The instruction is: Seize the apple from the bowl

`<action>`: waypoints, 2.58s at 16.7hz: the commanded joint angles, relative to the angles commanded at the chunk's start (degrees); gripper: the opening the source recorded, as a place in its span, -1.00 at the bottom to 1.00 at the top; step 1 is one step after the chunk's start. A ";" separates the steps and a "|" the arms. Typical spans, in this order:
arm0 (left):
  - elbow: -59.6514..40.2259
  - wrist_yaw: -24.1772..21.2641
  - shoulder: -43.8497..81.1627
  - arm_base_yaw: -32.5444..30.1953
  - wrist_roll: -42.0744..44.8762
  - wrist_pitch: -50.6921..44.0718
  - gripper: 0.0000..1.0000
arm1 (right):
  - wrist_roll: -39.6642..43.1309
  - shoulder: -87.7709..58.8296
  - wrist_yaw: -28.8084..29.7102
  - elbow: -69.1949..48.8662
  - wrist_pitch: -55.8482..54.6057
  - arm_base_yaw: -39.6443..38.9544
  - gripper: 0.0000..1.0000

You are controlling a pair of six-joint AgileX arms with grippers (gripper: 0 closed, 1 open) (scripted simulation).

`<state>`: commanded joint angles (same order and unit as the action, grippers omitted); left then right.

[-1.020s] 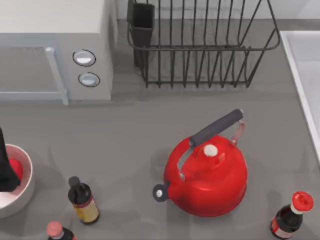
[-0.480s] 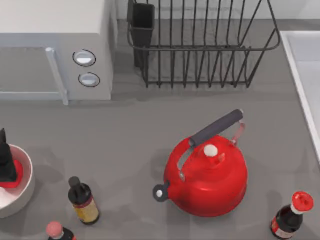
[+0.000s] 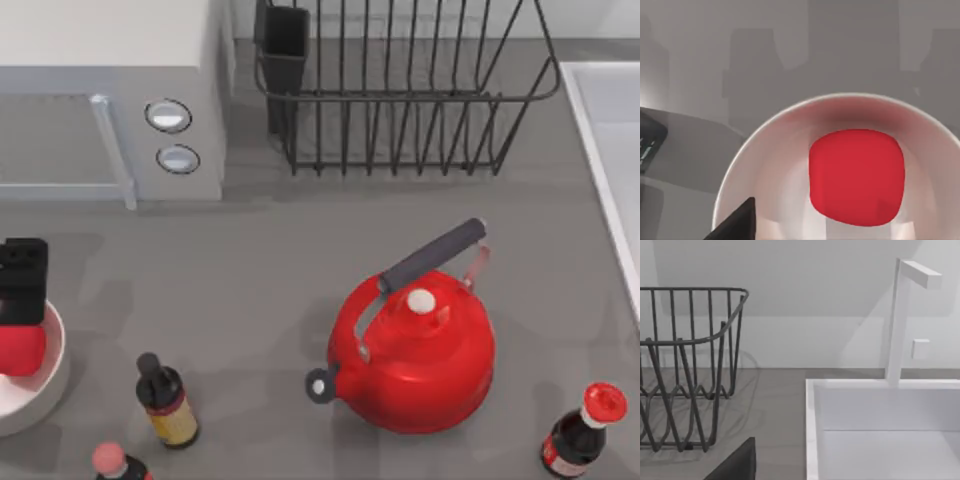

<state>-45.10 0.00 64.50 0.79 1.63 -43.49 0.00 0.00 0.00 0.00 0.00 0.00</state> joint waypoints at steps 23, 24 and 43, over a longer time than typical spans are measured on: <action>-8.01 -0.02 36.14 0.40 0.92 2.26 1.00 | 0.00 0.00 0.00 0.00 0.00 0.00 1.00; -6.60 -0.02 37.33 0.44 0.96 4.70 1.00 | 0.00 0.00 0.00 0.00 0.00 0.00 1.00; -4.09 -0.03 39.62 0.51 1.03 8.43 -0.81 | 0.00 0.00 0.00 0.00 0.00 0.00 1.00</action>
<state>-49.18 -0.03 104.12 1.29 2.66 -35.06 0.00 0.00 0.00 0.00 0.00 0.00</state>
